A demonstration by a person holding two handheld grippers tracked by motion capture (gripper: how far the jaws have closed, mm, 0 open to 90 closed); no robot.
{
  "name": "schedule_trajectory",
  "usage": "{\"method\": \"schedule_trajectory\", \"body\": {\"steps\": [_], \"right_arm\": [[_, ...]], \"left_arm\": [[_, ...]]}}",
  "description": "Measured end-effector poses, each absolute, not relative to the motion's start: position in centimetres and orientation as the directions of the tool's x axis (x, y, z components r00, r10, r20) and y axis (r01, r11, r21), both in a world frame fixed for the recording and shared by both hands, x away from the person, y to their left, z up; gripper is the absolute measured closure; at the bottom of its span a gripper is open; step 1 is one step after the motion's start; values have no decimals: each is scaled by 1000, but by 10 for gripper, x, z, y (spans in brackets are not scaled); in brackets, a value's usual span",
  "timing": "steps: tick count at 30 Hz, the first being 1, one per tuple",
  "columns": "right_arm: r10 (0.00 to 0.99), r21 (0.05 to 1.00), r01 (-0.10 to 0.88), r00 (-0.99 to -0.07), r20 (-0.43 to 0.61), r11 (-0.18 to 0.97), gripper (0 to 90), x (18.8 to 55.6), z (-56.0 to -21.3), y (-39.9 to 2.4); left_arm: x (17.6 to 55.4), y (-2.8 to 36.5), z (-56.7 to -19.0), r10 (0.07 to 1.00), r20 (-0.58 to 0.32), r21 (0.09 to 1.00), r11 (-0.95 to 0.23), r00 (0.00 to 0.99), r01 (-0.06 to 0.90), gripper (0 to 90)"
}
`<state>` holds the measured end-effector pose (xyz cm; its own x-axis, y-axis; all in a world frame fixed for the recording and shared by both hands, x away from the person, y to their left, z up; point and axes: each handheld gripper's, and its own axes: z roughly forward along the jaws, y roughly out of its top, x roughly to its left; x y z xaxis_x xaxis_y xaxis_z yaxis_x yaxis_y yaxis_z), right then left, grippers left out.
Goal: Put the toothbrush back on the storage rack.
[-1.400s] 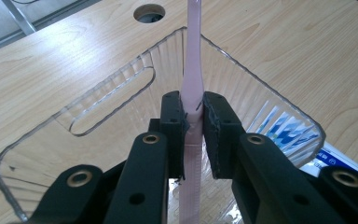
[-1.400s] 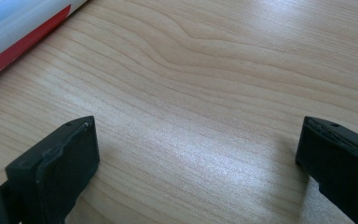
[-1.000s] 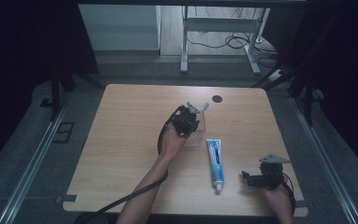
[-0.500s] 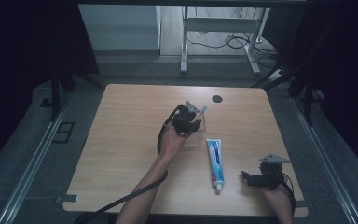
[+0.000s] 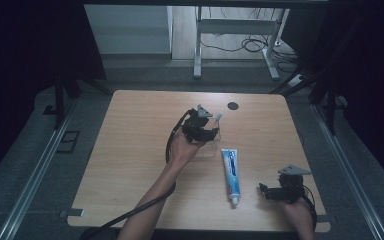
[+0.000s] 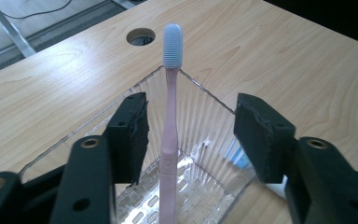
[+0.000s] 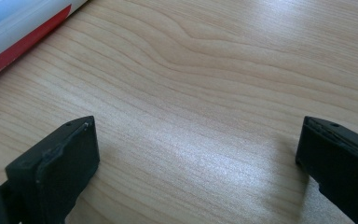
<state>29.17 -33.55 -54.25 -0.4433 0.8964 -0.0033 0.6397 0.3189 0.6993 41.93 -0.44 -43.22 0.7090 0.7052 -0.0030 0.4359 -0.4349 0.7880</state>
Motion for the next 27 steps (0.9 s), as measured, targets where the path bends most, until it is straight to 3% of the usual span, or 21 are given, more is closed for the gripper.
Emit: {"method": "schedule_trajectory", "body": {"steps": [14, 27], "right_arm": [[896, 699, 640, -443, -3, 319, 0, 292, -542, -335], [897, 699, 640, -443, -3, 319, 0, 292, -542, -335]], "left_arm": [[403, 15, -414, 678, -50, 791, -422, 733, 443, 196], [383, 37, -409, 662, -49, 800, -422, 748, 426, 135]]}}
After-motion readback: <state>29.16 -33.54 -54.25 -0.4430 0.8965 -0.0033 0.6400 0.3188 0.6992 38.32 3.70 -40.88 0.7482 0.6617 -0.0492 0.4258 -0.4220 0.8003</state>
